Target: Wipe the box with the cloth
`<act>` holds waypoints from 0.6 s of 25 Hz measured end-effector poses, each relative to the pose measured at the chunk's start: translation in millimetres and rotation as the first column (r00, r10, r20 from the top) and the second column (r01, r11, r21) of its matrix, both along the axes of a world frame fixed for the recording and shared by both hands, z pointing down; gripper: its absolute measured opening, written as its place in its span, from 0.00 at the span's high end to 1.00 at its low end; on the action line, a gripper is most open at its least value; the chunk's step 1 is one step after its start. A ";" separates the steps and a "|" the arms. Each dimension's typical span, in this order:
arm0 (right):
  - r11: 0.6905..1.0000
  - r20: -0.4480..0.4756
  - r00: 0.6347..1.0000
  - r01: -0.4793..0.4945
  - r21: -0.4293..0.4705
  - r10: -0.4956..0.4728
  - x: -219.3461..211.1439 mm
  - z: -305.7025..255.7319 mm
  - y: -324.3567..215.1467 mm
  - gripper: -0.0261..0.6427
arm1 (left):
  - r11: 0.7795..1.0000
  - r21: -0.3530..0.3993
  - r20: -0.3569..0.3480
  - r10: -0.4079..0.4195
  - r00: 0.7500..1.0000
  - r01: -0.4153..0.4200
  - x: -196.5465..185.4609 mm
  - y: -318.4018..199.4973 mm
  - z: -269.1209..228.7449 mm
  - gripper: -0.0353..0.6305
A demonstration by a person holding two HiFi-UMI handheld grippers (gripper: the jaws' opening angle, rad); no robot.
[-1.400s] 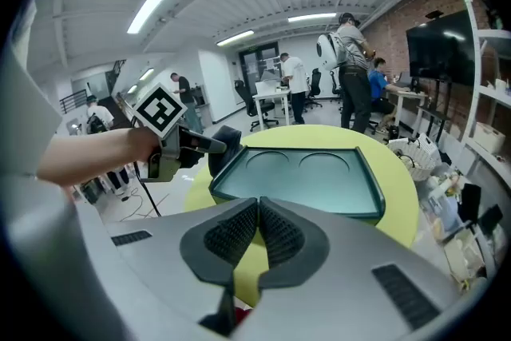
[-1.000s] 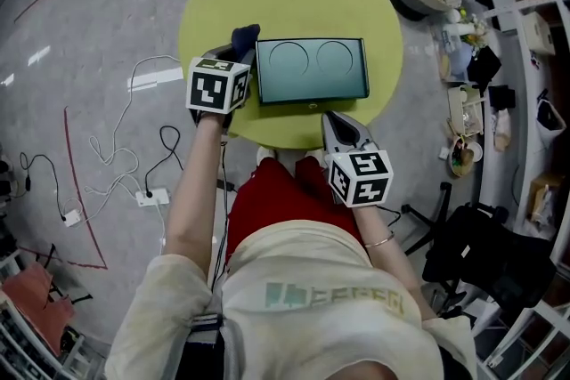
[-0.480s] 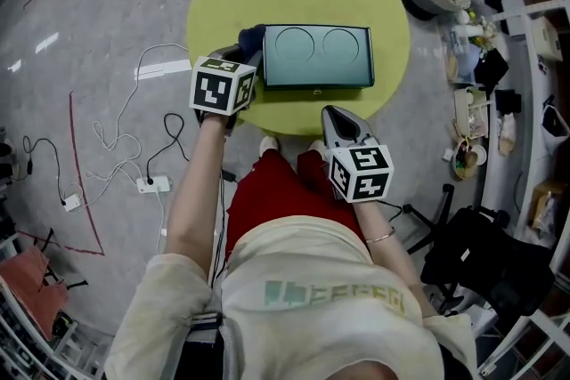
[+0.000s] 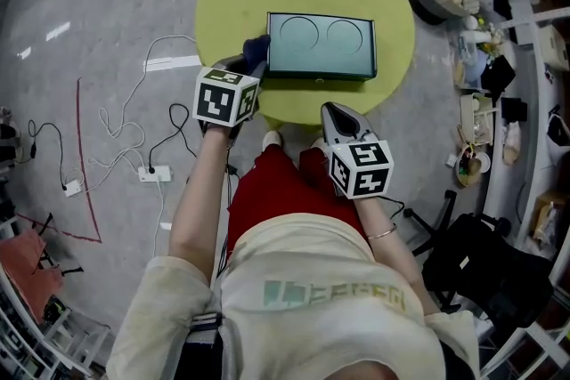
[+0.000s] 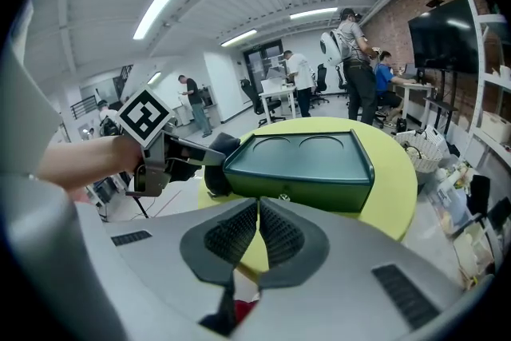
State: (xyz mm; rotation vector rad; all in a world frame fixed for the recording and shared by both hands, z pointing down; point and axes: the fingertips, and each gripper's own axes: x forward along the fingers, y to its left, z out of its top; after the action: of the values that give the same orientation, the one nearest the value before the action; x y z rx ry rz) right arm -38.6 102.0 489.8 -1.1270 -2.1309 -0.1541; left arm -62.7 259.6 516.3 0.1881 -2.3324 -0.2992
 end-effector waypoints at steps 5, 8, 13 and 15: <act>1.000 -0.002 1.000 0.030 -0.008 -0.030 2.9 -1.4 -7.7 0.90 | 1.000 -0.003 -0.010 -0.022 1.000 0.022 15.1 -13.2 -1.6 0.85; 0.999 -0.006 0.999 0.047 -0.016 -0.047 3.8 -2.3 -14.1 0.90 | 0.999 -0.012 -0.018 -0.037 0.999 0.037 24.0 -22.0 -2.7 0.85; 0.997 -0.016 0.998 0.066 -0.030 -0.066 1.0 0.9 -25.6 0.90 | 0.998 -0.013 -0.039 -0.059 0.997 0.058 39.9 -39.4 -1.4 0.85; 0.997 -0.019 0.998 0.067 -0.041 -0.068 -1.7 0.2 -30.0 0.90 | 0.998 -0.010 -0.050 -0.056 0.997 0.056 46.1 -51.2 -2.9 0.85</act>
State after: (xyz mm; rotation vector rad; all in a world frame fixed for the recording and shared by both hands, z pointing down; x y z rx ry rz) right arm -40.3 72.0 490.0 -1.2197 -2.0877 -0.1313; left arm -16.5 208.3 513.4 0.1096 -2.2912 -0.3180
